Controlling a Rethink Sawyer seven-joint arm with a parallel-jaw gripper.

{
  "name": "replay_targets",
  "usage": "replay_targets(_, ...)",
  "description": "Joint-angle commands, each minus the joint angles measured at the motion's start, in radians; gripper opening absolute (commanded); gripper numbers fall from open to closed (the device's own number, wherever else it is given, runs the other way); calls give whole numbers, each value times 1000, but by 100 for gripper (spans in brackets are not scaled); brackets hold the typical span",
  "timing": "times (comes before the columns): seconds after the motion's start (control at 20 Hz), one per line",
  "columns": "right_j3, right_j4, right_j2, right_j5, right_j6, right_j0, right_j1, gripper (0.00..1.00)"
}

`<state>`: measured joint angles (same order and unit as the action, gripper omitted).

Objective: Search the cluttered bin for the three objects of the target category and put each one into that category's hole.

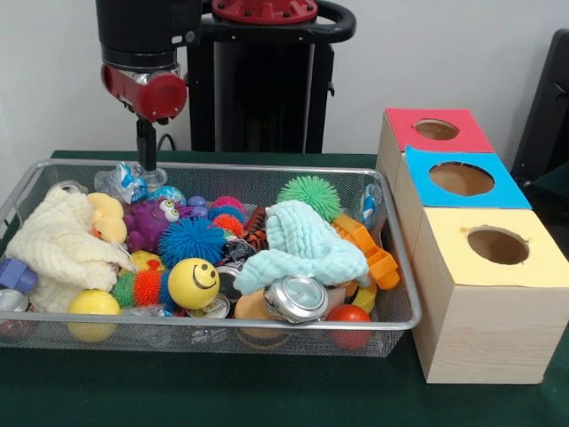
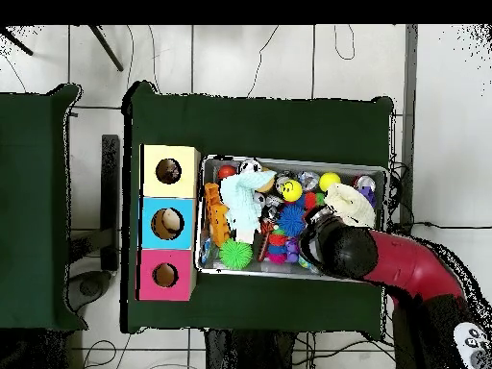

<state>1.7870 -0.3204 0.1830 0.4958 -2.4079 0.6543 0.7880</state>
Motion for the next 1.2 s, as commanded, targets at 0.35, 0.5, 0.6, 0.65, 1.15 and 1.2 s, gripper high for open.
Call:
replay_targets(0.35, -61, -143, 129, -75, 165, 31, -112, 100)
replay_targets(0.5, -101, -164, 156, -67, 191, 54, -145, 100)
replay_targets(0.6, -108, -175, 167, -61, 198, 68, -155, 100)
replay_targets(0.65, -107, -179, 171, -59, 201, 72, -154, 100)
replay_targets(1.15, -119, -252, 186, -38, 217, 124, -151, 100)
replay_targets(1.2, -118, -258, 189, -29, 226, 134, -145, 100)
